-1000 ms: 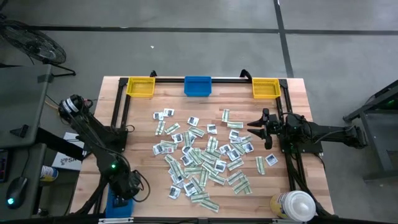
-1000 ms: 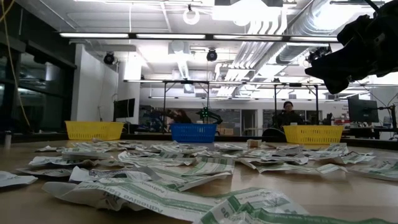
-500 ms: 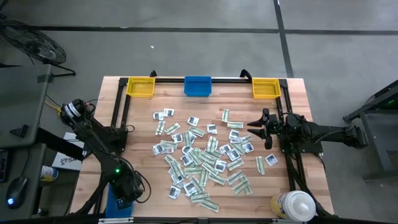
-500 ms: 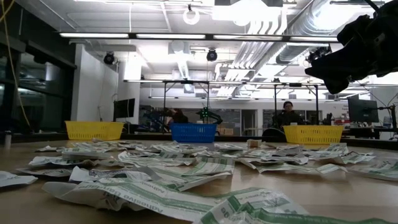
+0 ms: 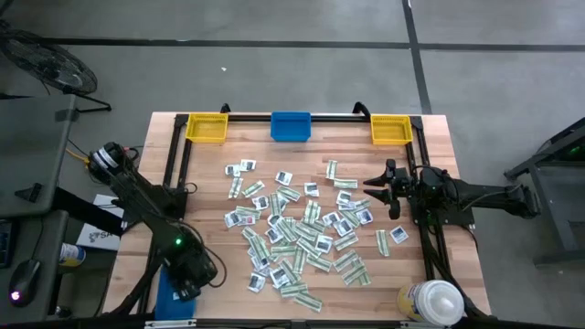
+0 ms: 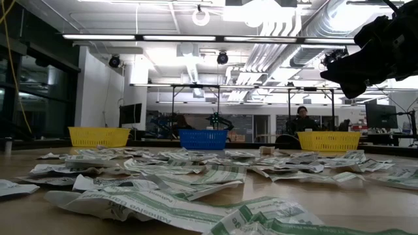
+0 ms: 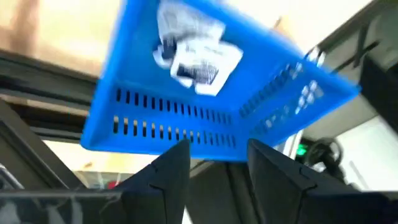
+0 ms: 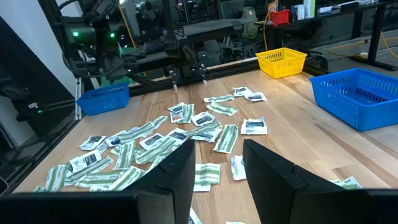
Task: Pick & Place First Aid Supplies
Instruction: Put the gray towelette pack into the left yellow bin
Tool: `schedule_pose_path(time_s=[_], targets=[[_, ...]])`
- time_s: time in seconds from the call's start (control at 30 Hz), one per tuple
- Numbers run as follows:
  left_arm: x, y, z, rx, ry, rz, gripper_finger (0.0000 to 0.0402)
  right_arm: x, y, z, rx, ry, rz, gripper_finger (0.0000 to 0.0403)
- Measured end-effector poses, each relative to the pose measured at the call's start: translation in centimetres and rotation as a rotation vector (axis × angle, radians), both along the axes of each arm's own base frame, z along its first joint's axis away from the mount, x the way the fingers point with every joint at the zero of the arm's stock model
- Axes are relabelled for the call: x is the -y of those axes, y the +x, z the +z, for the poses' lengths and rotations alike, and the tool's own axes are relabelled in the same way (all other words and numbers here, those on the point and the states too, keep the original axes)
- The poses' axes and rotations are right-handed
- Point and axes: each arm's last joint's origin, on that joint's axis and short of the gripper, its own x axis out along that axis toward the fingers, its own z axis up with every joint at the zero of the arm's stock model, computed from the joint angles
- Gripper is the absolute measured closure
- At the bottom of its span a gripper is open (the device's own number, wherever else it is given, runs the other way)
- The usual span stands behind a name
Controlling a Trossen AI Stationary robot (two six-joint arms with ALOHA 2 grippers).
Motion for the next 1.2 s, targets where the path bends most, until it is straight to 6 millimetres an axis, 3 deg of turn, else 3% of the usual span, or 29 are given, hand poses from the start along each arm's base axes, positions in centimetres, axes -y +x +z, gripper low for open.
schedule_pose_path(time_s=[0.37, 0.83, 1.2], targets=[[-4.4, 2.9, 1.9, 0.2, 0.064, 0.217, 0.0244, 0.0, 0.0, 0.0, 0.0, 0.0, 0.0, 0.0274], [-11.4, 7.6, 4.1, 0.449, 0.284, 0.527, 0.0243, 0.0, 0.0, 0.0, 0.0, 0.0, 0.0, 0.0274], [-17.4, 9.0, 4.5, 0.512, 0.509, 0.774, 0.0243, 0.0, 0.0, 0.0, 0.001, 0.0, 0.0, 0.0274]])
